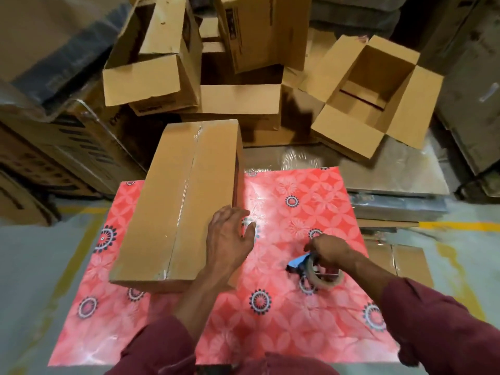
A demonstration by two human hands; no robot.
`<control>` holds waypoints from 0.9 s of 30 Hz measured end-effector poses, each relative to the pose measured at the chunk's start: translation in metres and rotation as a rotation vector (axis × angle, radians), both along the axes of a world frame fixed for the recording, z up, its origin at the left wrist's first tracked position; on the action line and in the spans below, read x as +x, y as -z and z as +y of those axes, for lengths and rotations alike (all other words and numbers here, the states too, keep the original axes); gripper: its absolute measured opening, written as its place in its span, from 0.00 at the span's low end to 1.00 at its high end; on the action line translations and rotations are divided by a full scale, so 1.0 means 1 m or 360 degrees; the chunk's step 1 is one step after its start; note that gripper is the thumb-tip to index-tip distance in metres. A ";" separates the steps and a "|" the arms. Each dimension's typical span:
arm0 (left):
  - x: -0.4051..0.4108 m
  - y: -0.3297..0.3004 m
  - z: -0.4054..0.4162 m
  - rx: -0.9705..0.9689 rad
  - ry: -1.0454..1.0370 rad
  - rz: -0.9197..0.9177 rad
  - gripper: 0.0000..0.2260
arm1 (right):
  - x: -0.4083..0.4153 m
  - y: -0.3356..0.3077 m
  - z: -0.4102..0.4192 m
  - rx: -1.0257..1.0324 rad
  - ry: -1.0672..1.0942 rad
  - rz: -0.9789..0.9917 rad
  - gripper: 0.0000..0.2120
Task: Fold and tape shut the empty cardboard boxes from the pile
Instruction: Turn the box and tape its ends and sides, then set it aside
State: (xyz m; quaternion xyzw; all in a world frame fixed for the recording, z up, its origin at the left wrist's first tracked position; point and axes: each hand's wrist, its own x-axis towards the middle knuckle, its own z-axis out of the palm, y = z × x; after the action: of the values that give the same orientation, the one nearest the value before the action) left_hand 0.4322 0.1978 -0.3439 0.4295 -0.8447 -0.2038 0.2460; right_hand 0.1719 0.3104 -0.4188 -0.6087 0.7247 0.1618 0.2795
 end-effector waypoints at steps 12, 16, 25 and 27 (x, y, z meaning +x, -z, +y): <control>0.008 -0.015 0.045 0.0858 -0.0237 0.0500 0.06 | 0.018 -0.034 0.035 -0.0674 0.0273 -0.0101 0.24; 0.025 -0.022 0.079 0.1360 -0.0349 0.0984 0.15 | 0.049 -0.084 0.035 -0.1202 0.0307 -0.0164 0.24; 0.096 -0.049 0.060 0.2663 -0.0480 0.1645 0.31 | 0.159 -0.179 -0.003 -0.1506 -0.0039 -0.0031 0.27; 0.123 -0.052 0.051 0.2713 -0.0504 0.1728 0.26 | 0.187 -0.185 -0.015 -0.1427 -0.0086 0.0005 0.27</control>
State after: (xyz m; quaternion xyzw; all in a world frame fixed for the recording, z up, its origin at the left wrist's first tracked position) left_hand 0.5549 0.2484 -0.2923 0.4180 -0.1268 -0.8691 0.2321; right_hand 0.3585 0.2951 -0.2343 -0.6883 0.7074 -0.1601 -0.0176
